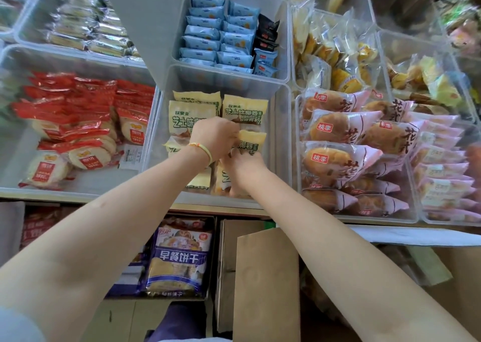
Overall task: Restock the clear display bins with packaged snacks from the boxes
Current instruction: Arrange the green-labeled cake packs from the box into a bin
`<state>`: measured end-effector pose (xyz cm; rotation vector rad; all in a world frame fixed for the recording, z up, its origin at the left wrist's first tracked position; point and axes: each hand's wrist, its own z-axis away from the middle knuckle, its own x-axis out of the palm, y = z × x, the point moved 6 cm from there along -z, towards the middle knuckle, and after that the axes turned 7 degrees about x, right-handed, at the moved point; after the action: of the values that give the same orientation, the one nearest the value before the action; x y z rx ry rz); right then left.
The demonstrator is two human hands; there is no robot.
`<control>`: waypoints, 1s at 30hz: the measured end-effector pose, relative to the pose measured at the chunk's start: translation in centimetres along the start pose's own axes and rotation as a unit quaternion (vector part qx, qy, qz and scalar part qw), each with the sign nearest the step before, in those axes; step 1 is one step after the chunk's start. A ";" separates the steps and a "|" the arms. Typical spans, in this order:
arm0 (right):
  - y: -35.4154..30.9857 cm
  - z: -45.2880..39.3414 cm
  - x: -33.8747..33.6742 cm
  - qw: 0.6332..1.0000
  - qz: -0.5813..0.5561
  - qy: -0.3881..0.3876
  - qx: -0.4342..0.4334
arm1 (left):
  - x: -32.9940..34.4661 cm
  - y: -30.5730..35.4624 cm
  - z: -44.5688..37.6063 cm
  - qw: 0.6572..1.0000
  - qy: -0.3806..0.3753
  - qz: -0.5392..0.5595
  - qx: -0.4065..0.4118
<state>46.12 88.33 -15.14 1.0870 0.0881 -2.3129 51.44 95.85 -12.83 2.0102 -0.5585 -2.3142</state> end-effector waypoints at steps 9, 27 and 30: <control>0.3 0.8 -0.9 0.999 -0.036 -0.024 -0.027 | 0.8 -1.2 1.9 0.993 -0.043 0.107 -0.001; 2.3 3.3 -2.0 0.961 -0.277 0.001 -0.025 | 1.9 -0.8 5.4 0.994 -0.022 0.099 0.033; 7.4 4.3 -5.1 0.865 -0.461 0.184 0.079 | 2.3 -0.4 6.6 0.994 -0.086 0.066 0.017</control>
<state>49.63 83.33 -7.31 1.8593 0.7183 -2.9011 44.76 97.33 -14.47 1.7390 -0.7216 -2.4264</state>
